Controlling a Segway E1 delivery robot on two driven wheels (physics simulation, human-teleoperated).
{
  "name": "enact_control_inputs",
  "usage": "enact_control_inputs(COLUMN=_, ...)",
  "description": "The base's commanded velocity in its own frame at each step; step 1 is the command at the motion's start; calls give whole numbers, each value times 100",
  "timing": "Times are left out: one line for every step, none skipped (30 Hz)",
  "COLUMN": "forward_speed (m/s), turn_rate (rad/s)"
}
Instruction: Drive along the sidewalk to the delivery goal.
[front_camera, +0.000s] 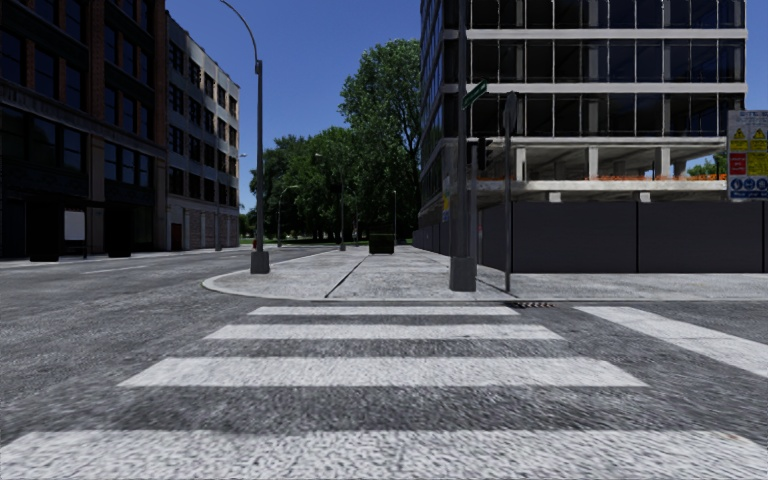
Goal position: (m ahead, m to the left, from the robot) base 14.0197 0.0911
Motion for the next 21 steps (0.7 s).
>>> enact_control_inputs(forward_speed=200, turn_rate=0)
enact_control_inputs(forward_speed=200, turn_rate=0)
enact_control_inputs(forward_speed=200, turn_rate=0)
enact_control_inputs(forward_speed=200, turn_rate=0)
enact_control_inputs(forward_speed=200, turn_rate=0)
enact_control_inputs(forward_speed=200, turn_rate=0)
enact_control_inputs(forward_speed=200, turn_rate=0)
enact_control_inputs(forward_speed=200, turn_rate=0)
enact_control_inputs(forward_speed=200, turn_rate=0)
enact_control_inputs(forward_speed=200, turn_rate=0)
enact_control_inputs(forward_speed=200, turn_rate=0)
enact_control_inputs(forward_speed=200, turn_rate=0)
enact_control_inputs(forward_speed=200, turn_rate=0)
enact_control_inputs(forward_speed=200, turn_rate=-2)
enact_control_inputs(forward_speed=200, turn_rate=-27)
enact_control_inputs(forward_speed=200, turn_rate=-27)
enact_control_inputs(forward_speed=200, turn_rate=-51)
enact_control_inputs(forward_speed=200, turn_rate=-63)
enact_control_inputs(forward_speed=200, turn_rate=-64)
enact_control_inputs(forward_speed=200, turn_rate=-13)
enact_control_inputs(forward_speed=200, turn_rate=-13)
